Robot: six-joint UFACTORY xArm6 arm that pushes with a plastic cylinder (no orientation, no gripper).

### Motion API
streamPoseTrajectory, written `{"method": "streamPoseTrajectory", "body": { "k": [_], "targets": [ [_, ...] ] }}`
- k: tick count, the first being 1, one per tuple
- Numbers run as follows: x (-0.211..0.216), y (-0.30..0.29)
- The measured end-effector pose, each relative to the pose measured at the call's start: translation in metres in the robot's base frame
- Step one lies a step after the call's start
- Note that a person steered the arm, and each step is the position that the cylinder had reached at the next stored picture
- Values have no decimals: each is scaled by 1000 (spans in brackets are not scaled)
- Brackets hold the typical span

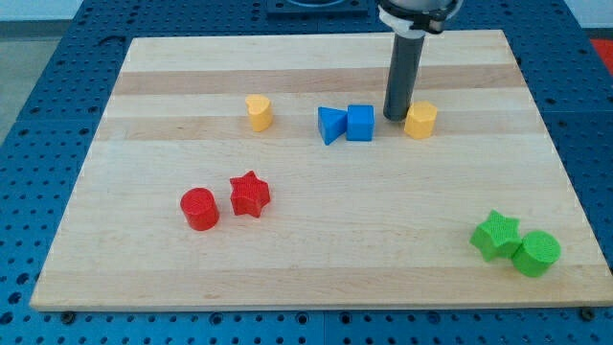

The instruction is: Move the yellow hexagon closely to the blue cube

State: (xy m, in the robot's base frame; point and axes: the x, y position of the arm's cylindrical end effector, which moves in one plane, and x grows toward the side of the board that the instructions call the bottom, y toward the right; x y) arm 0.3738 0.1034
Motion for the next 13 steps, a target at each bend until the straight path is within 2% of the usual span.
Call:
{"method": "streamPoseTrajectory", "body": {
  "k": [1, 2, 3, 7, 9, 10, 13],
  "targets": [
    [-11, 6],
    [-39, 25],
    [-44, 63],
    [-32, 78],
    [-11, 139],
    [2, 129],
    [3, 34]
  ]
}}
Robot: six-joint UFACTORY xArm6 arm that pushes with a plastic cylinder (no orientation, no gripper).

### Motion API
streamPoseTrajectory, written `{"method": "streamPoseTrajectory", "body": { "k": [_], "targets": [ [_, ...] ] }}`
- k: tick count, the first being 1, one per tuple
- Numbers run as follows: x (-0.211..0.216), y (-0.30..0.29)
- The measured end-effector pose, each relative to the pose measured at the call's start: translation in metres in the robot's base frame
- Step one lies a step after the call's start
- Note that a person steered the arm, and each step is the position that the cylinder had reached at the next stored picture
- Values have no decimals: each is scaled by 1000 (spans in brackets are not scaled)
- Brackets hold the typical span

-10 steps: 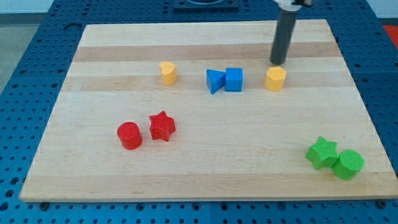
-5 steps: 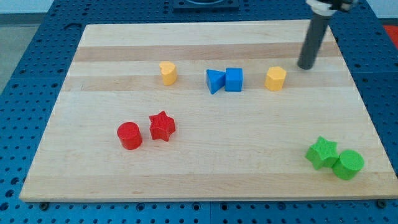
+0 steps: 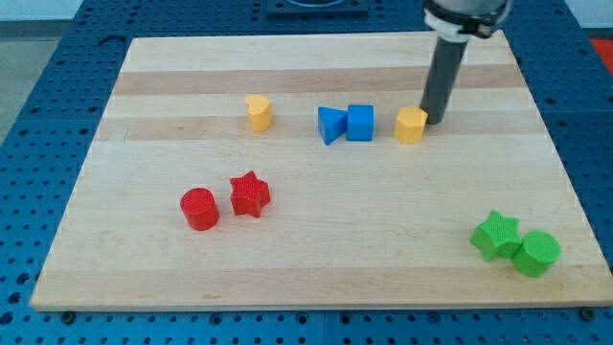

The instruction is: Move the yellow hexagon closely to the blue cube

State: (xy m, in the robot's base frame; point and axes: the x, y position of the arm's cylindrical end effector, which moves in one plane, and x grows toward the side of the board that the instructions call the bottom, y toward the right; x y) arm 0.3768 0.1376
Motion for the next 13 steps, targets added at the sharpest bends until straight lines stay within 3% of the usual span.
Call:
{"method": "streamPoseTrajectory", "body": {
  "k": [1, 3, 4, 6, 13],
  "targets": [
    [0, -7],
    [20, 54],
    [47, 40],
    [50, -15],
    [42, -15]
  ]
}}
